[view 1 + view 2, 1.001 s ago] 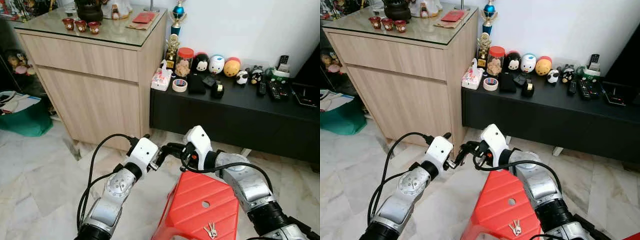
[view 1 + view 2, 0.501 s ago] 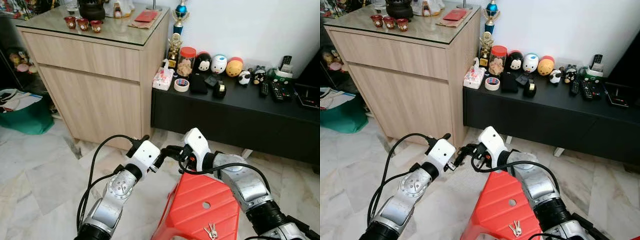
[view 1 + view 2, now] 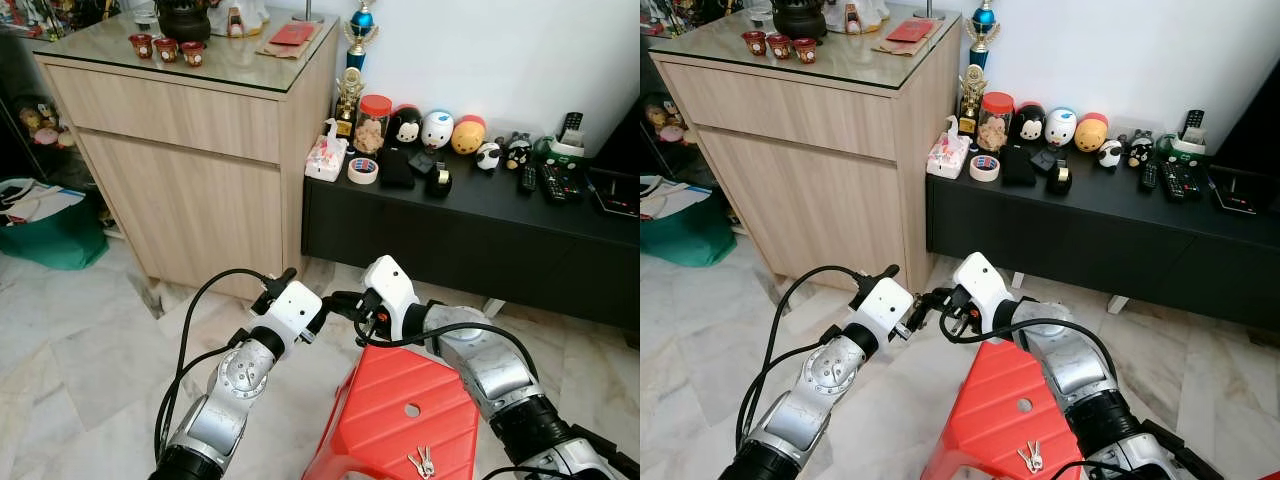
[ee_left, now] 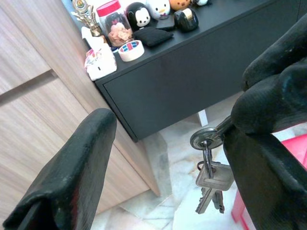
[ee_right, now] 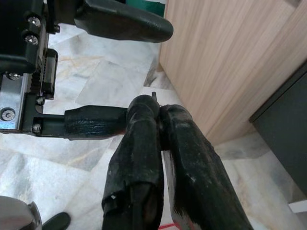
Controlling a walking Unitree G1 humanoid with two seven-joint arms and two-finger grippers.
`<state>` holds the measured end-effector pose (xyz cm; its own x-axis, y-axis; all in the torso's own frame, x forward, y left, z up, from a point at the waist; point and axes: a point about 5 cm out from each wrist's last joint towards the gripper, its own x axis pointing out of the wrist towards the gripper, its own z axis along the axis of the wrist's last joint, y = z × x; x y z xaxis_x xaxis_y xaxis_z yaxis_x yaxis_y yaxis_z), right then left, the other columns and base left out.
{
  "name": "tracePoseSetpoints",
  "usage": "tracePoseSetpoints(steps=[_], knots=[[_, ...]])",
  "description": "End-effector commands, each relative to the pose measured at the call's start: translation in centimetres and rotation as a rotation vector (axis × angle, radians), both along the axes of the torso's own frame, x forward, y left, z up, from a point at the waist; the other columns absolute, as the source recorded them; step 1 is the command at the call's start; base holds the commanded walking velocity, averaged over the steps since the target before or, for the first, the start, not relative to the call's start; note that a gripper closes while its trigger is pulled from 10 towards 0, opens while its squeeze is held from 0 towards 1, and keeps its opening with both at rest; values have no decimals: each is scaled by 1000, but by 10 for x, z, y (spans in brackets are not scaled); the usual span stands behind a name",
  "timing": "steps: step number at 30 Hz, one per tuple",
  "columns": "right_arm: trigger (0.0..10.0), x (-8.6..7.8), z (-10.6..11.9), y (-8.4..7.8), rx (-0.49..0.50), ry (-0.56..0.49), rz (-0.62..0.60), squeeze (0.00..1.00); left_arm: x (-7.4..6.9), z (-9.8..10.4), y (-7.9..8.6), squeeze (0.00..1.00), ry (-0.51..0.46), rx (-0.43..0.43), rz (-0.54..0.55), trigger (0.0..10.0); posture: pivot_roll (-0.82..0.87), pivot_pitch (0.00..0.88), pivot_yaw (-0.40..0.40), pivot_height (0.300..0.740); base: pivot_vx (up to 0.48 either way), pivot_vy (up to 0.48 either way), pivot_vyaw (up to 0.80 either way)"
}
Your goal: Hang keys on a hook
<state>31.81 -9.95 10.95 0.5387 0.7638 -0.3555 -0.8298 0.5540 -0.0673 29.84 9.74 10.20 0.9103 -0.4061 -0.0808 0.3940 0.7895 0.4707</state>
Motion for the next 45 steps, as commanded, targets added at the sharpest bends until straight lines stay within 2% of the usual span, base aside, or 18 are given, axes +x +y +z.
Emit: tracePoseSetpoints(steps=[1, 6, 14, 27, 33, 34, 43, 45], knots=[[10000, -2, -22, -55, -158, 81, -159, 0, 11, -2, 59, 0, -13, 87, 289, 10000, 63, 28, -107, 740, 0, 0, 0], [10000, -1, -22, -57, -167, 86, -168, 0, 10, -3, 61, 0, -13, 103, 287, 10000, 63, 28, -107, 740, 0, 0, 0], [10000, 0, -29, -62, -236, 105, -193, 0, 9, -5, 62, 0, -23, 140, 287, 10000, 64, 30, -109, 740, 0, 0, 0], [10000, 1, -34, -63, -244, 143, -235, 0, 9, -6, 62, 0, -49, 206, 286, 10000, 64, 32, -110, 740, 0, 0, 0], [10000, 1, -39, -63, -255, 168, -254, 0, 9, -6, 60, 0, -55, 204, 272, 10000, 64, 32, -110, 740, 0, 0, 0], [10000, 0, -42, -63, -258, 191, -270, 0, 9, -6, 60, 0, -67, 235, 270, 10000, 64, 32, -110, 740, 0, 0, 0], [10000, 2, -41, -58, -232, 185, -276, 0, 8, -8, 57, 0, -62, 239, 255, 10000, 64, 32, -110, 740, 0, 0, 0], [10000, 5, -38, -55, -201, 170, -303, 0, 7, -9, 53, 0, -59, 226, 221, 10000, 64, 34, -109, 740, 0, 0, 0]])
